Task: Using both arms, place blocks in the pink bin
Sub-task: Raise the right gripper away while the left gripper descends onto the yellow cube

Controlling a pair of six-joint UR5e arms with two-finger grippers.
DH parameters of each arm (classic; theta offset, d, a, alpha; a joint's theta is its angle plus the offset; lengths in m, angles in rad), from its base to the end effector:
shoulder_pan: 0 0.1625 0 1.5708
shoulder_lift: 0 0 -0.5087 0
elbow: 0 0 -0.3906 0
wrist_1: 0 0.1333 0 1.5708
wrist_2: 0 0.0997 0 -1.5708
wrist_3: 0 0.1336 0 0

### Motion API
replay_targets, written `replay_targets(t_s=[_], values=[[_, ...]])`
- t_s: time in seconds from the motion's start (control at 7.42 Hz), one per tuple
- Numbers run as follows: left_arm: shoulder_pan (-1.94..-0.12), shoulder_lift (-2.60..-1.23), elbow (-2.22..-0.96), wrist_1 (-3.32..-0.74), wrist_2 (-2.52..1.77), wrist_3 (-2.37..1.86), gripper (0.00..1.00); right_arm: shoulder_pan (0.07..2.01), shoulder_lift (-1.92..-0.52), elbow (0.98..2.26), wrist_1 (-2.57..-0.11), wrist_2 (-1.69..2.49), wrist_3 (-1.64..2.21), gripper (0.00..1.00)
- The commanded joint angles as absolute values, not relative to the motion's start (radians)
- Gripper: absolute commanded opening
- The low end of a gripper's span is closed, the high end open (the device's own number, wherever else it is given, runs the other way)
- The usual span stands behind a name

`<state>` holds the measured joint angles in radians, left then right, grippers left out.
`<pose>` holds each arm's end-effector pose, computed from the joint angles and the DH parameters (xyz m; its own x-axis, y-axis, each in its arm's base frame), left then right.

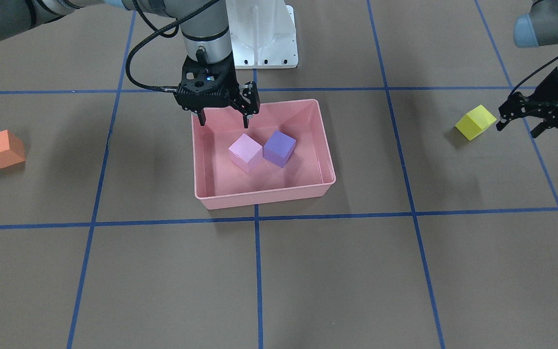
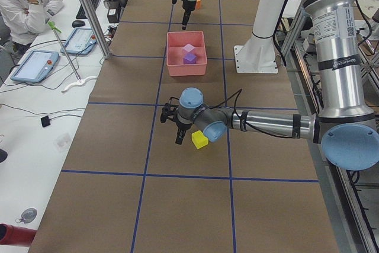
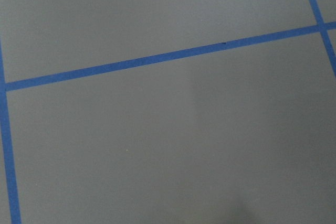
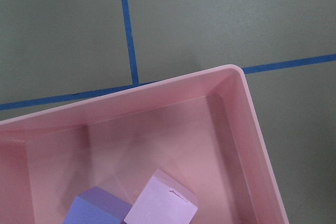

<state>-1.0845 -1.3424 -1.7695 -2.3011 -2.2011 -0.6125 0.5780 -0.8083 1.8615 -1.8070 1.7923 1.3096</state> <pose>0.1485 -0.3977 0.6878 0.6445 0.1952 -0.7393 0.0162 0.9632 0.2685 -0.5361 -0.4738 0.2074 0.6568 0.1276 0.7432 -0.2373 0.9705 0.0430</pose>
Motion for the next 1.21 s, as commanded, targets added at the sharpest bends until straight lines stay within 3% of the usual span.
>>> replay_targets(t_s=[0.0,0.27,1.08], values=[[-1.063,-1.304,-1.769,-2.411,-2.183,-0.614,1.0,0.682,-0.828,1.868,-1.812,1.892,1.185,1.0],[-1.028,-1.249,-1.77,-2.427,-2.184,-0.578,1.0,0.735,-0.891,1.891,-1.812,1.908,1.053,1.0],[-0.964,-1.242,-1.779,-2.427,-2.184,-1.348,1.0,0.969,-1.023,1.908,-1.812,2.078,0.725,1.0]])
